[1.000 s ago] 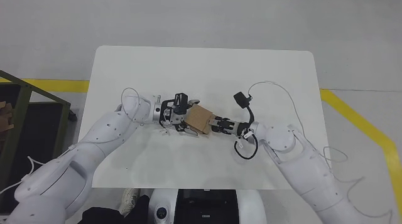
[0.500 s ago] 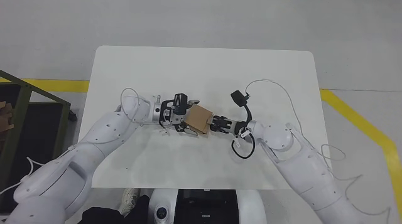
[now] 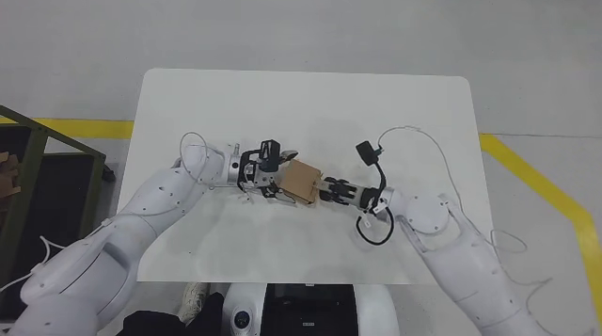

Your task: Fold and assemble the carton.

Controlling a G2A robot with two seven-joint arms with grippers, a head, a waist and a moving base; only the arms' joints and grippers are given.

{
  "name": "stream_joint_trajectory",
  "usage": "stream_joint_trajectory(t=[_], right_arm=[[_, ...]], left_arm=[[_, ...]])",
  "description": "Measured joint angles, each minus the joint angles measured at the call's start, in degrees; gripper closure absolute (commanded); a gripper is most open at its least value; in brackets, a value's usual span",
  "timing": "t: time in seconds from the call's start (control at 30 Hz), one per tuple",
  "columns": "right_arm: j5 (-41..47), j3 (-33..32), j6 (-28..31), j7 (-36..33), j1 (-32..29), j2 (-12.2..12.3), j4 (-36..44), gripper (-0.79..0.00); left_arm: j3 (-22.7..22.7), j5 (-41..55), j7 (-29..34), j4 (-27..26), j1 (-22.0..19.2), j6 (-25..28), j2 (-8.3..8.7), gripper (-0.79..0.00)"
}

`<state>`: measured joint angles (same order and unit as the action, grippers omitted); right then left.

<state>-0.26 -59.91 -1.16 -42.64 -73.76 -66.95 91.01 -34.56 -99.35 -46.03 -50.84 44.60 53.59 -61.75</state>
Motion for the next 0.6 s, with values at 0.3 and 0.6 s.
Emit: stream_joint_trajectory(t=[0.3,0.6], right_arm=[[-0.9,-0.7,0.2,-0.2,-1.1,0.4,-0.1,0.000],[-2.5,0.0,-1.1,-0.5,-1.2,0.5,0.4,0.000]], left_arm=[[0.1,0.2,0.6,0.0,-0.2,0.2,-0.18,-0.785],[0.1,0.4,0.7,0.1,-0.3,0.0,-0.33,-0.785]])
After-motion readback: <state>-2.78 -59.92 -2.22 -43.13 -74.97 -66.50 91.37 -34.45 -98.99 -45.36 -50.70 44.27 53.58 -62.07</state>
